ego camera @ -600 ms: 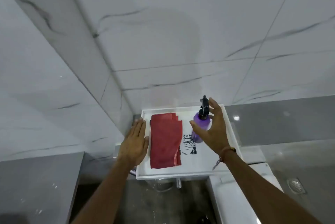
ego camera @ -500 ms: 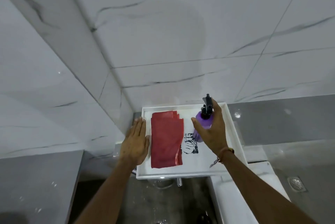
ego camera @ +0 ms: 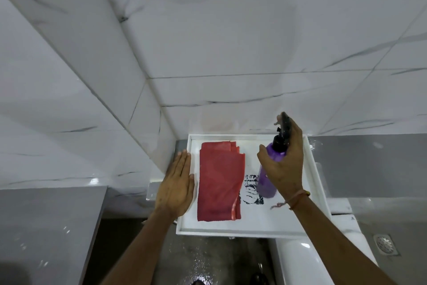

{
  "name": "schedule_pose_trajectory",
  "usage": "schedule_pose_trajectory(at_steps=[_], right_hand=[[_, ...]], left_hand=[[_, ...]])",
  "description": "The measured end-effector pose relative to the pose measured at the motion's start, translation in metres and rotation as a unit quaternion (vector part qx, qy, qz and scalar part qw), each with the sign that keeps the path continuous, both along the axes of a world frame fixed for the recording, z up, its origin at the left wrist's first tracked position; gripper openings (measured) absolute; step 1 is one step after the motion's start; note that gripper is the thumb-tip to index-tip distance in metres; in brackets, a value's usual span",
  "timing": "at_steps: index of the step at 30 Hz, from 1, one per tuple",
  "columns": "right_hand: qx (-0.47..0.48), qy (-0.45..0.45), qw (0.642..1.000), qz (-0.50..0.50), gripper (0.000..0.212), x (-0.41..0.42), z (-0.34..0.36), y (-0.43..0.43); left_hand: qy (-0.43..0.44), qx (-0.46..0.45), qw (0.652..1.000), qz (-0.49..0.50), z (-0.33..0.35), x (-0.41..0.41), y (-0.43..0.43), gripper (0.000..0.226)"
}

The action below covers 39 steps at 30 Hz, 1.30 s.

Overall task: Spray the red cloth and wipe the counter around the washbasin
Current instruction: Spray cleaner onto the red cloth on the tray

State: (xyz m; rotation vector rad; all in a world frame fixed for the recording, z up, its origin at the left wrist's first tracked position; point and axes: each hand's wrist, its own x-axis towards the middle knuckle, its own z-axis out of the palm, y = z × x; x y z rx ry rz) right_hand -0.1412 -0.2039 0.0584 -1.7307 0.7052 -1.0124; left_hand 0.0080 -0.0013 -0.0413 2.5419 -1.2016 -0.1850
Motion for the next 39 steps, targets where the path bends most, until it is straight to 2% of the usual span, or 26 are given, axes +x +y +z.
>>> schedule_pose_trajectory(at_steps=[3,7,13,16,19,24,30,35,39], right_hand=[[0.009,0.020,0.999,0.050,0.074,-0.008,0.016,0.011],[0.031,0.063,0.992,0.100,0.064,-0.025,0.022,0.033],[0.180,0.119,0.958,0.187,0.044,-0.031,0.004,0.076],[0.251,0.146,0.941,0.171,0.040,-0.032,-0.010,0.091],[0.283,0.183,0.926,0.169,0.041,-0.029,-0.019,0.096],[0.295,0.213,0.915,0.172,0.041,-0.020,-0.024,0.096],[0.314,0.220,0.911,0.154,0.021,-0.019,-0.026,0.089],[0.360,0.231,0.886,0.177,0.032,-0.017,-0.022,0.091],[0.357,0.242,0.882,0.188,0.024,-0.018,-0.024,0.095]], left_hand=[[-0.002,-0.001,1.000,0.009,-0.004,0.002,-0.001,0.059],[-0.002,-0.004,1.000,0.016,-0.006,0.001,-0.002,0.060],[0.000,0.005,1.000,0.010,-0.006,0.001,-0.002,0.059],[-0.011,0.012,1.000,0.006,-0.005,0.001,-0.002,0.060],[-0.012,0.009,1.000,0.004,-0.004,0.001,-0.002,0.061],[-0.013,0.018,1.000,0.004,-0.004,0.002,-0.002,0.060],[-0.008,0.014,1.000,0.007,-0.003,0.001,-0.002,0.062],[-0.002,0.014,1.000,0.009,-0.002,0.001,-0.003,0.063],[-0.006,0.013,1.000,0.009,-0.003,0.002,-0.004,0.063]])
